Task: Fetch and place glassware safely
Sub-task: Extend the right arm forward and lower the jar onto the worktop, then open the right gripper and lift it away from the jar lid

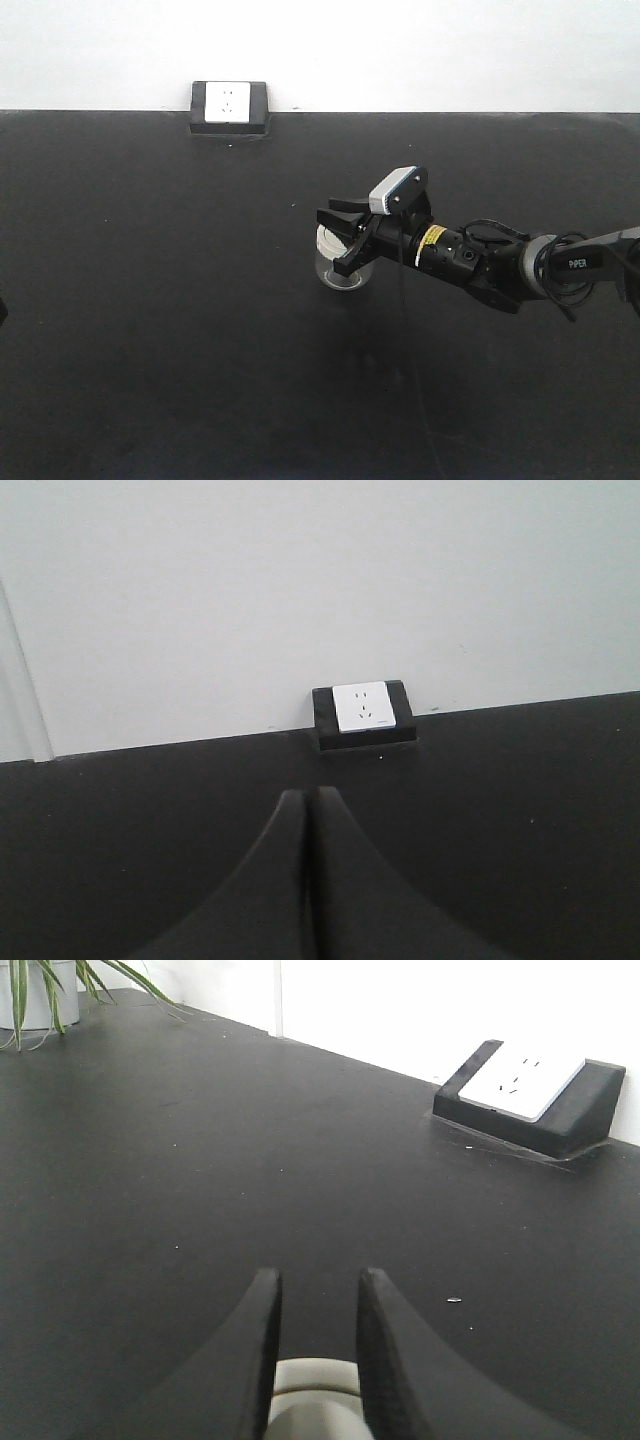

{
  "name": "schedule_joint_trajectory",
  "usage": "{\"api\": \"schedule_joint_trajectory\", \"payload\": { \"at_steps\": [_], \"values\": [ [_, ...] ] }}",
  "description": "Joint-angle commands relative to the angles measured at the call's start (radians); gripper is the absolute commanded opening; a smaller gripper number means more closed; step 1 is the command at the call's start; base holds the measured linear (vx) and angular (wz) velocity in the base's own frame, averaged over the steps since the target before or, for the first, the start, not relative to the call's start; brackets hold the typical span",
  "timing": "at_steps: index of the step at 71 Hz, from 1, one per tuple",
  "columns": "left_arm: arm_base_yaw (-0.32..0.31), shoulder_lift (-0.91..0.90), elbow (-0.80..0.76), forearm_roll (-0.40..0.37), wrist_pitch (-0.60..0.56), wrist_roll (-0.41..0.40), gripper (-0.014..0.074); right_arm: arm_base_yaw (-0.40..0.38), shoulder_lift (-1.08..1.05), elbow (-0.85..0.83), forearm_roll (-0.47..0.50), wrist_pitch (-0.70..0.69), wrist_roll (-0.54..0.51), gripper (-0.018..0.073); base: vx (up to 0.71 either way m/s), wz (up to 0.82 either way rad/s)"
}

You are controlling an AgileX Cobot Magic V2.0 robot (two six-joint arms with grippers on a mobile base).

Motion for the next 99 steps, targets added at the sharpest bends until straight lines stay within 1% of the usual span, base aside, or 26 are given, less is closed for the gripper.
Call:
{"api": "schedule_joint_trajectory", "payload": {
  "at_steps": [1,8,13,15,16,19,26,34,42,61,73,79,85,91,99],
  "values": [
    [-0.006,-0.001,-0.027,-0.007,-0.07,-0.006,-0.0007,-0.005,-0.058,-0.026,0.031,-0.069,-0.007,0.0089,0.0,0.0],
    [-0.006,-0.001,-0.027,-0.007,-0.07,-0.006,-0.0007,-0.005,-0.058,-0.026,0.028,-0.073,-0.005,0.0199,0.0,0.0],
    [-0.006,-0.001,-0.027,-0.007,-0.07,-0.006,-0.0007,-0.005,-0.058,-0.026,0.028,-0.073,-0.005,0.0301,0.0,0.0],
    [-0.006,-0.001,-0.027,-0.007,-0.07,-0.006,-0.0007,-0.005,-0.058,-0.026,0.029,-0.073,-0.006,0.0362,0.0,0.0],
    [-0.006,-0.001,-0.027,-0.007,-0.07,-0.006,-0.0007,-0.005,-0.058,-0.026,0.029,-0.073,-0.006,0.0374,0.0,0.0],
    [-0.006,-0.001,-0.027,-0.007,-0.07,-0.006,-0.0007,-0.005,-0.058,-0.026,0.029,-0.073,-0.006,0.0447,0.0,0.0],
    [-0.006,-0.001,-0.027,-0.007,-0.07,-0.006,-0.0007,-0.005,-0.058,-0.026,0.032,-0.073,-0.016,0.0583,0.0,0.0],
    [-0.006,-0.001,-0.027,-0.007,-0.07,-0.006,-0.0007,-0.005,-0.058,-0.026,0.032,-0.073,-0.017,0.0673,0.0,0.0],
    [-0.006,-0.001,-0.027,-0.007,-0.07,-0.006,-0.0007,-0.005,-0.058,-0.026,0.032,-0.074,-0.017,0.0683,0.0,0.0],
    [-0.006,-0.001,-0.027,-0.007,-0.07,-0.006,-0.0007,-0.005,-0.097,-0.026,0.032,-0.075,-0.005,0.0638,0.0,0.0],
    [-0.006,-0.001,-0.027,-0.007,-0.07,-0.006,-0.0007,-0.005,-0.172,-0.024,0.032,-0.025,0.001,0.0612,0.0,0.0],
    [-0.006,-0.001,-0.027,-0.007,-0.07,-0.006,-0.0007,-0.005,-0.221,-0.024,0.032,0.046,0.029,0.0596,0.0,0.0],
    [-0.006,-0.001,-0.027,-0.007,-0.07,-0.006,-0.0007,-0.005,-0.276,-0.024,0.032,0.133,0.09,0.0578,0.0,0.0],
    [-0.006,-0.001,-0.027,-0.007,-0.07,-0.006,-0.0007,-0.005,-0.351,-0.024,0.028,0.24,0.159,0.0555,0.0,0.0],
    [-0.006,-0.001,-0.027,-0.007,-0.07,-0.006,-0.0007,-0.005,-0.441,-0.018,0.028,0.39,0.225,0.0522,0.0,0.0]
  ]
}}
